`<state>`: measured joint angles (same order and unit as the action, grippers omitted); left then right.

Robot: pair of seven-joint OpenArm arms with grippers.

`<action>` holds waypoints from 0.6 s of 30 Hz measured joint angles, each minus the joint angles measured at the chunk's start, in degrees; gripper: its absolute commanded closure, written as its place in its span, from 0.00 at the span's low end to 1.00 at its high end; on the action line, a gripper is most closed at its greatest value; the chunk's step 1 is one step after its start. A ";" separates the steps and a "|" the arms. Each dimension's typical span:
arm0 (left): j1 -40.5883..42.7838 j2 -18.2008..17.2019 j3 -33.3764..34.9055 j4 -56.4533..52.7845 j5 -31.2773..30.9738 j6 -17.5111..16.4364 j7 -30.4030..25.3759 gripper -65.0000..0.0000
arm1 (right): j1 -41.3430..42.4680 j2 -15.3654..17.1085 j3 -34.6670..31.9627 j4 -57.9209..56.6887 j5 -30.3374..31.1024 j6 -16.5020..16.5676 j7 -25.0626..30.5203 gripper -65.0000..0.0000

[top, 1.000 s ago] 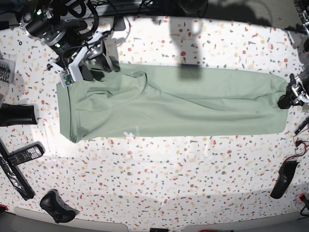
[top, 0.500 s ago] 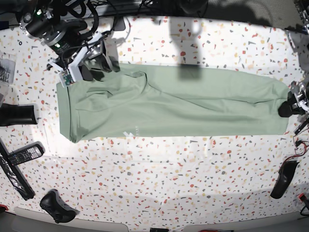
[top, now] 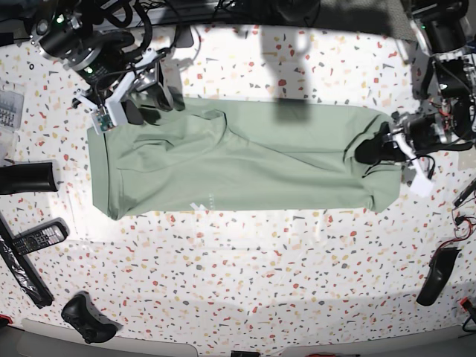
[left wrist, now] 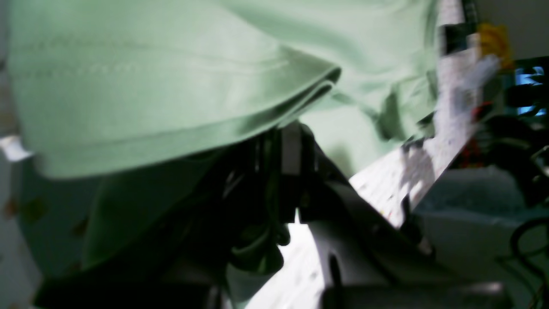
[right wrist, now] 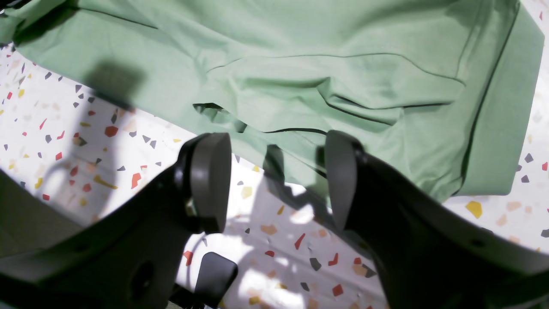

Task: Fold the T-shirt properly
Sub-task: 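Push the folded end inward with the left gripper toward the shirt's middle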

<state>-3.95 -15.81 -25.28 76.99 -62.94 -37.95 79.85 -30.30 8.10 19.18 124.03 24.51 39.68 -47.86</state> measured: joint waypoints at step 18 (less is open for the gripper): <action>0.00 4.83 14.99 2.40 11.80 0.22 -13.86 1.00 | 0.00 0.00 0.00 0.00 0.00 0.00 0.02 0.48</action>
<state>-3.95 -10.98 -10.28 79.40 -51.13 -37.74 66.00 -30.30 8.10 19.18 124.03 24.51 39.68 -47.83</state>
